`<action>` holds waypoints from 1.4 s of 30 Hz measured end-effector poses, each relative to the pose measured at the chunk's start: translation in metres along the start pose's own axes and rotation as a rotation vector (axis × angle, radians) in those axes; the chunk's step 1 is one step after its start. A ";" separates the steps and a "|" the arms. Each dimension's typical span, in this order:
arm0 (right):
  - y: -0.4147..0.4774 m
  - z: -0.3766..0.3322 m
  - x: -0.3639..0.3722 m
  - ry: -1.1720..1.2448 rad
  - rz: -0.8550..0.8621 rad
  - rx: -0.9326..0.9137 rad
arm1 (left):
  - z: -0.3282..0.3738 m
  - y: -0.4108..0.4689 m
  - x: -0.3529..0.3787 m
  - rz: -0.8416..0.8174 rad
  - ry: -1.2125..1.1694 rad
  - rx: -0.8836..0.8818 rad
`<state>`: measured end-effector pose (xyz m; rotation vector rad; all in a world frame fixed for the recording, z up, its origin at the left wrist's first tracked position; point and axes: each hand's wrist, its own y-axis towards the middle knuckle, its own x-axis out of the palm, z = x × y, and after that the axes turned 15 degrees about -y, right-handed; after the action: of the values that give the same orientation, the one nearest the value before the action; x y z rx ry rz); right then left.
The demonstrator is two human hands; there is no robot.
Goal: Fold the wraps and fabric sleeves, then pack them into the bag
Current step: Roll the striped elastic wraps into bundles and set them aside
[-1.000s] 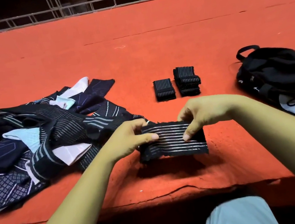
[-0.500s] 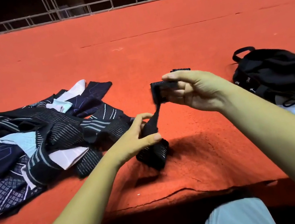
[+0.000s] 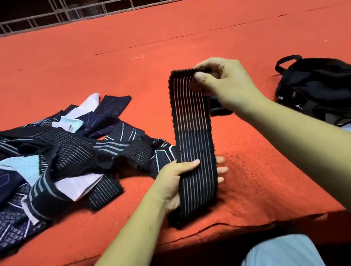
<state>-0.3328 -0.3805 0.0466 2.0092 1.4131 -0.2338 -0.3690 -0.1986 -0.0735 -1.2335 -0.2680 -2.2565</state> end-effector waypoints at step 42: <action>-0.158 0.092 0.064 -0.311 -0.096 0.019 | -0.042 -0.004 -0.041 0.342 -0.110 0.223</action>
<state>-0.4272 -0.3554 -0.1205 1.8273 1.3113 -0.5777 -0.3833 -0.1976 -0.1307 -1.1852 -0.3142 -1.8194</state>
